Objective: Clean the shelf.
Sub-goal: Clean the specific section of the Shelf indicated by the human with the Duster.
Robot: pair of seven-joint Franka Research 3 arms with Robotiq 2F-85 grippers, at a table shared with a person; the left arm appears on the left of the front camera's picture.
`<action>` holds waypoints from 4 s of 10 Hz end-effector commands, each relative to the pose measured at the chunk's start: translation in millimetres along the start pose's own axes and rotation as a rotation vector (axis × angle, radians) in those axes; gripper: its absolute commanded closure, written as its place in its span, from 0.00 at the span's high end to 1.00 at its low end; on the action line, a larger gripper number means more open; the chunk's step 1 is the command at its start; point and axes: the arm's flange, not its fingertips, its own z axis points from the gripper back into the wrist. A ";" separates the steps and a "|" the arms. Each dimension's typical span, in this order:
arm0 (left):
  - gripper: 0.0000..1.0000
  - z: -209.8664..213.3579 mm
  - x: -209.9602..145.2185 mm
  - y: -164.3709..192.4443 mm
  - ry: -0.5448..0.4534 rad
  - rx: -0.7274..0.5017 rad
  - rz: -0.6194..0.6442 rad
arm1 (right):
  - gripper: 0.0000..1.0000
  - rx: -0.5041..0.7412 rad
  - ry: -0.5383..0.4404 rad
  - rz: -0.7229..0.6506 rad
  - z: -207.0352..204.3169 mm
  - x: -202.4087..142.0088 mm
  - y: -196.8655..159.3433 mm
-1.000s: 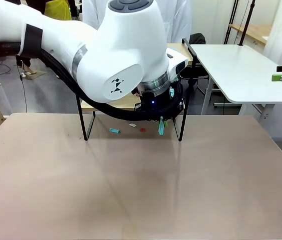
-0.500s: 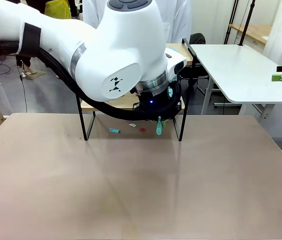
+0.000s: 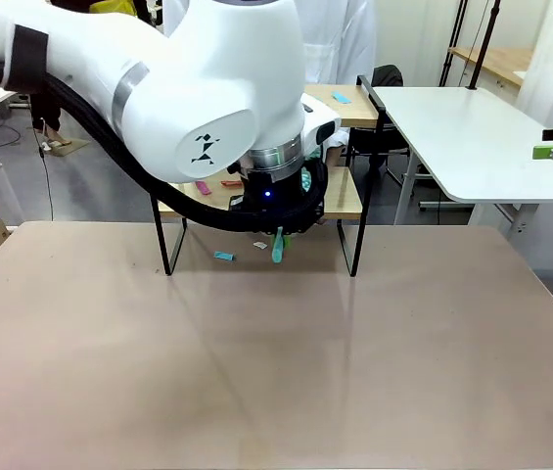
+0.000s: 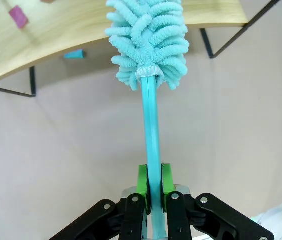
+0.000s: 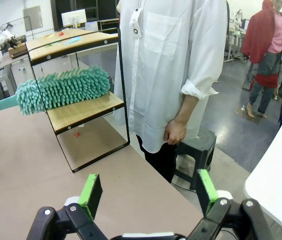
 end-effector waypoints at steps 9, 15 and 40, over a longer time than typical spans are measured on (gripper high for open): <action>0.13 8.4 -18.2 106.7 0.032 0.138 0.046 | 1.00 0.000 0.000 0.004 0.0 2.1 0.8; 0.13 31.2 -30.7 119.8 0.000 0.534 -0.011 | 1.00 0.000 0.000 0.004 0.0 2.1 0.8; 0.13 202.1 -75.1 256.9 0.127 -0.340 -1.023 | 1.00 0.000 0.000 0.004 0.0 2.1 0.8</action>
